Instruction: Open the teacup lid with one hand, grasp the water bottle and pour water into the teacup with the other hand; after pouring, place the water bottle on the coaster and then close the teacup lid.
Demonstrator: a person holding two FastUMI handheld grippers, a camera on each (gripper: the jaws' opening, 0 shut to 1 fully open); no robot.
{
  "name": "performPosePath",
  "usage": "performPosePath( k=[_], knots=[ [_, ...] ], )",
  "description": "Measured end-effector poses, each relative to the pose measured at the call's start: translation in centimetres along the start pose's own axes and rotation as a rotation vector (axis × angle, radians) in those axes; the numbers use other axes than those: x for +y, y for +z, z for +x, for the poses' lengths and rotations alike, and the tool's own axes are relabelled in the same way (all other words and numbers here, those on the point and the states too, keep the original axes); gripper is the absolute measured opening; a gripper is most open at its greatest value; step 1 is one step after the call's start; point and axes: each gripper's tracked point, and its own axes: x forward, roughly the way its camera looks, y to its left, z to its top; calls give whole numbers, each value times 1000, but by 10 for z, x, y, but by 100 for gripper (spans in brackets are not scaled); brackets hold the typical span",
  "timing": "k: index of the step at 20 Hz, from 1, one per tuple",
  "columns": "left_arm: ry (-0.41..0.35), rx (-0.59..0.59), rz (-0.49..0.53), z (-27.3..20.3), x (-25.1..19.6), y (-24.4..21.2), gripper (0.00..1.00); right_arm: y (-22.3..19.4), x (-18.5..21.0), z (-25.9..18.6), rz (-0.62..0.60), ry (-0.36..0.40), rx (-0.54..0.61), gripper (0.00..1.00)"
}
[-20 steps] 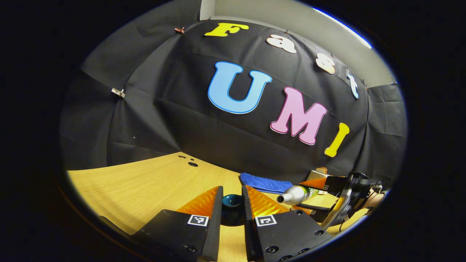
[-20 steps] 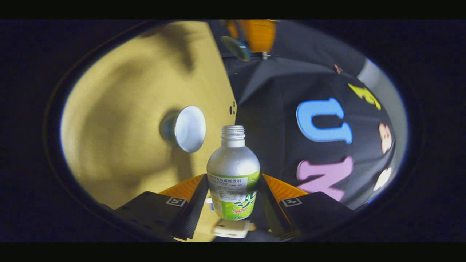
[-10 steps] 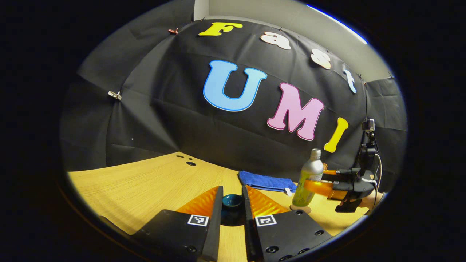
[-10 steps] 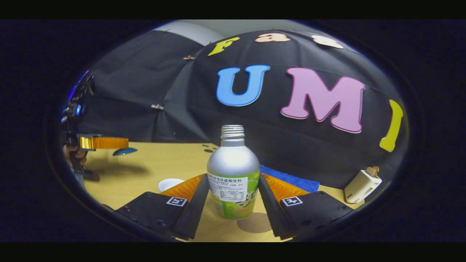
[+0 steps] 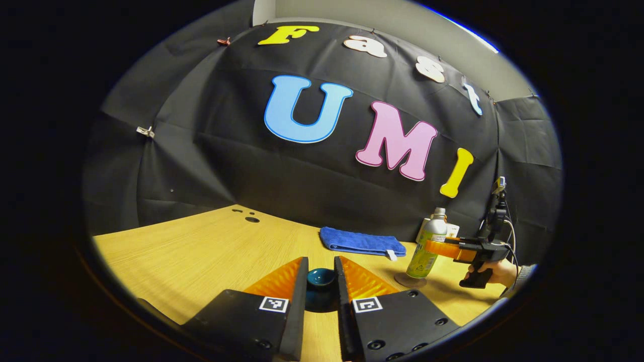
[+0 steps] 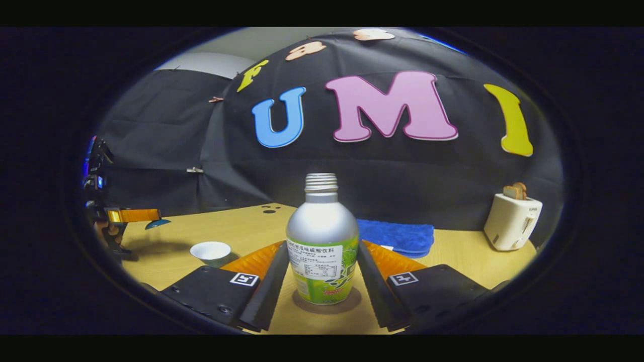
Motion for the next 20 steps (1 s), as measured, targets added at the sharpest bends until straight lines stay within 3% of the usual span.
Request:
performPosePath(
  k=[11, 14, 20],
  knots=[
    [12, 3, 0, 1, 8, -2, 35, -13, -4, 2, 52, 1, 22, 80],
    [6, 3, 0, 1, 4, -2, 32, -13, -7, 0, 73, -1, 24, 82],
    [-25, -2, 7, -2, -16, 0, 35, -15, -9, -8, 108, 4, 28, 84]
  ],
)
